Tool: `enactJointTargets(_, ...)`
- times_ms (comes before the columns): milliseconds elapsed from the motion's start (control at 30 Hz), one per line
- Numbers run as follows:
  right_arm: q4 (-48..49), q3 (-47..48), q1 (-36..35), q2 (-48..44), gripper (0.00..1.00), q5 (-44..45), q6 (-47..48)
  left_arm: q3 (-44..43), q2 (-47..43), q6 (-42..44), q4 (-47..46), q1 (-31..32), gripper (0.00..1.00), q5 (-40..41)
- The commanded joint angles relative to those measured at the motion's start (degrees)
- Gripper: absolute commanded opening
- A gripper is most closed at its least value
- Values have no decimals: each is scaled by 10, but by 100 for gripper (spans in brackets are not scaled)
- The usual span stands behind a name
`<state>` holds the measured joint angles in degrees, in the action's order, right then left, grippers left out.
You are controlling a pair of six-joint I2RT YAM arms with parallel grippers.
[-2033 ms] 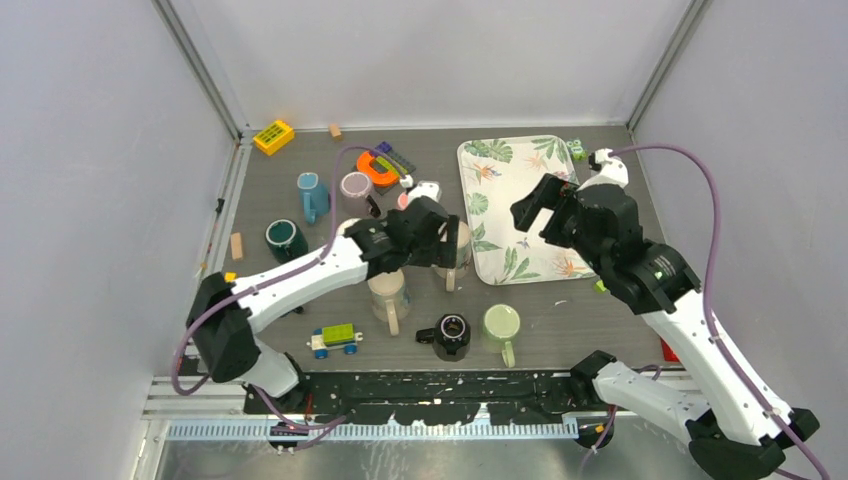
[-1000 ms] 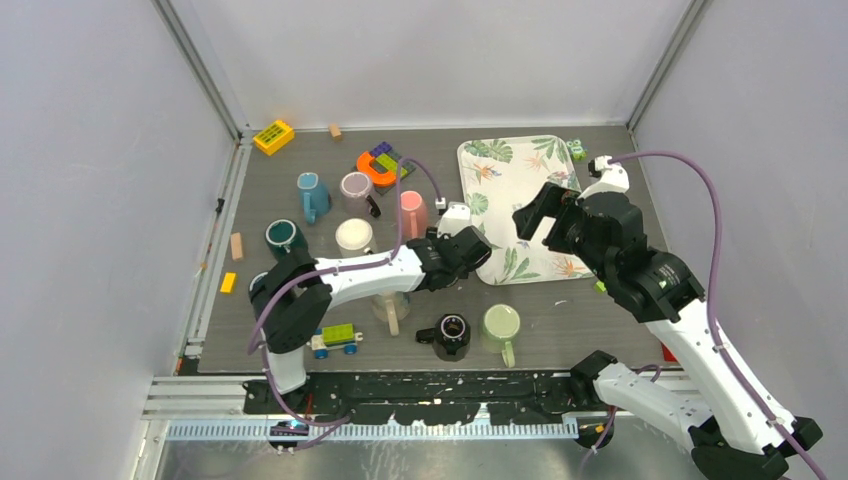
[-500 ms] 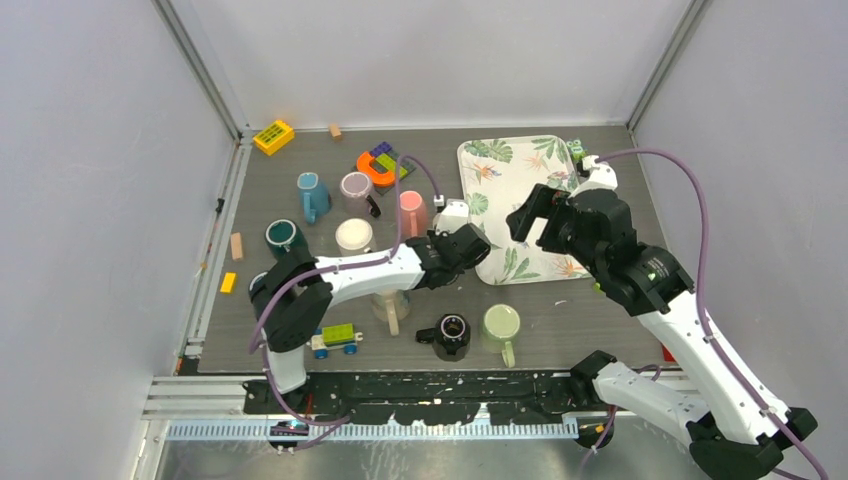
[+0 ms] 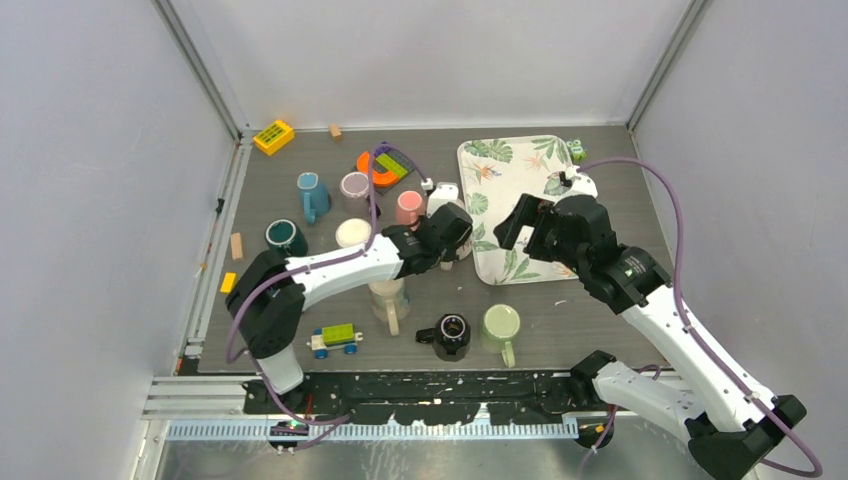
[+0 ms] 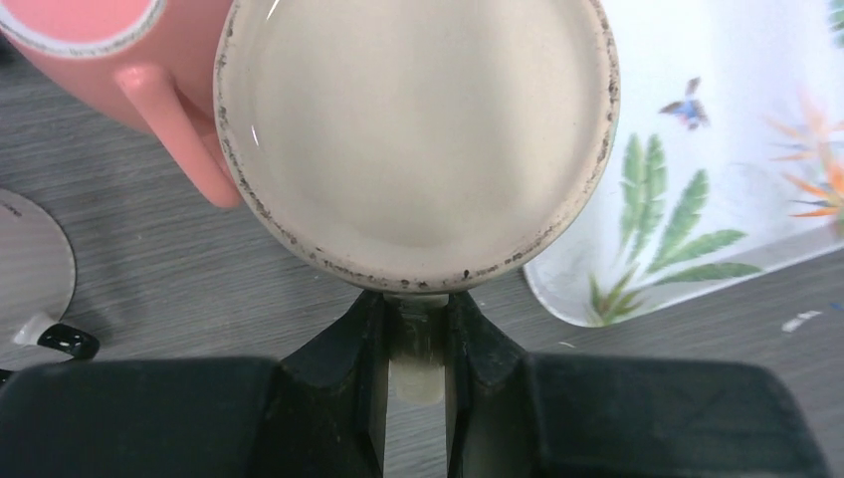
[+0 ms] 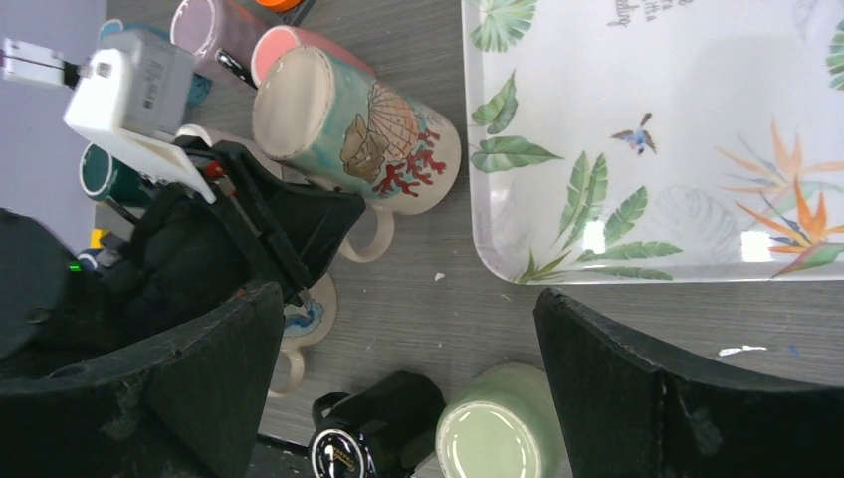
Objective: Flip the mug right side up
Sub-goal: Turn over the cup at the center of the board.
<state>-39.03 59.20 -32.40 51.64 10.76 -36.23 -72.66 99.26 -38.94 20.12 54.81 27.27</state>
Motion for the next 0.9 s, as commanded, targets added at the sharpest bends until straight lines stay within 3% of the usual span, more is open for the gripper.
enactJointTargets(0,68,-9,0,-8,100,-36,-25,-16,-86,8,-113,-17,0,-17)
enactJointTargets(267,166,-32,0,16,100,-138,-50,-39,-144,-11,-163,-76,0,-119)
enactJointTargets(533,333,-49,13,68,100,-305,-90,-67,-177,-23,-192,-116,0,-203)
enactJointTargets(867,543,-101,58,131,100,-415,-187,-96,-205,-70,-198,-156,0,-270)
